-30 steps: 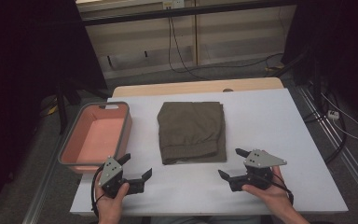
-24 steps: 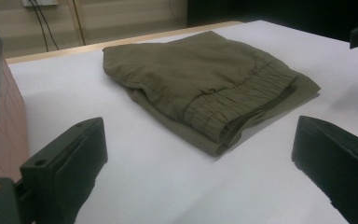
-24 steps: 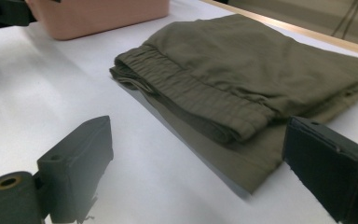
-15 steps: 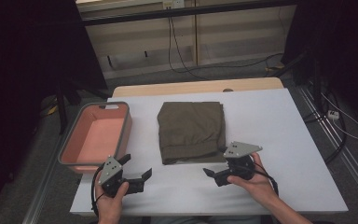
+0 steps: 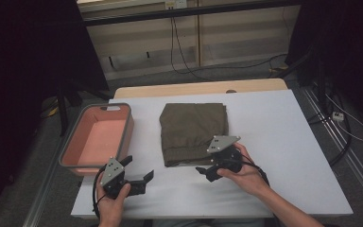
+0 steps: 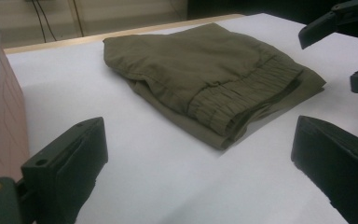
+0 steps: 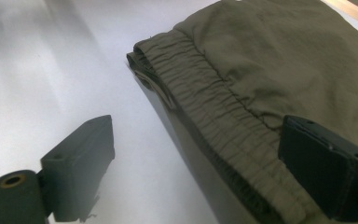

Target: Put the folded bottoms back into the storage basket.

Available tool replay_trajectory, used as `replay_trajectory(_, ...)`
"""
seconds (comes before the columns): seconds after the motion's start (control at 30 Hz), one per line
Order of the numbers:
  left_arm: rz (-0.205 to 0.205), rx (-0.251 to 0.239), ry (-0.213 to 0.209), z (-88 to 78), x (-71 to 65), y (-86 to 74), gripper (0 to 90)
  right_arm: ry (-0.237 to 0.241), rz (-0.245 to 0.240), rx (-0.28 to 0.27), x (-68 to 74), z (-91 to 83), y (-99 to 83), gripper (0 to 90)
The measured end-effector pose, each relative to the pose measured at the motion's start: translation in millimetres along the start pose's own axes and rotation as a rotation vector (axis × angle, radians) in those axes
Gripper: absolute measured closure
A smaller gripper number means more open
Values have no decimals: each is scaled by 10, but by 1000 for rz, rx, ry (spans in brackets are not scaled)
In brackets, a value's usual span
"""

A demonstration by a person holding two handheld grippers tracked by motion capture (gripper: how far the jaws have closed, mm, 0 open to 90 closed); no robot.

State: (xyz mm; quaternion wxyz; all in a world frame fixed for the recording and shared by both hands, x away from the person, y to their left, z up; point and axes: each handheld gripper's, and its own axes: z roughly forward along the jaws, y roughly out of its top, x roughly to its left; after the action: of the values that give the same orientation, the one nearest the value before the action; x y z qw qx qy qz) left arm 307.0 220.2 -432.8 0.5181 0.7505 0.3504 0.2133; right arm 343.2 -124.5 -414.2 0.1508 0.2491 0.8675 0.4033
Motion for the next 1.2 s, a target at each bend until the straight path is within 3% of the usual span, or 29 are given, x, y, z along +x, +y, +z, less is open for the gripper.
replay_trajectory(0.1,1,0,0,0,1,0,39,6,-22,62,-63,67,82,138)
replay_trajectory(0.23,1,3,-1,3,-5,-1,39,6,-40,75,-125,111,170,158)
replay_trajectory(0.37,1,2,-4,4,-10,-2,39,50,-88,87,-200,226,261,163)
replay_trajectory(0.47,2,2,-4,2,-8,-1,39,69,-107,125,-208,354,249,212)
replay_trajectory(0.57,5,6,-7,4,-6,-2,38,83,-155,146,-184,445,243,291)
replay_trajectory(0.8,8,9,-9,6,-12,-3,40,85,-229,197,-131,576,215,345)
replay_trajectory(0.97,10,15,-15,13,-9,-3,40,69,-255,235,-95,660,184,309)
replay_trajectory(1.03,12,15,-15,15,-10,1,41,82,-228,243,-114,673,180,305)
replay_trajectory(1.13,12,16,-13,17,-11,0,42,87,-216,246,-151,686,180,362)
replay_trajectory(1.2,12,19,-14,19,-15,-4,42,67,-225,240,-153,682,179,447)
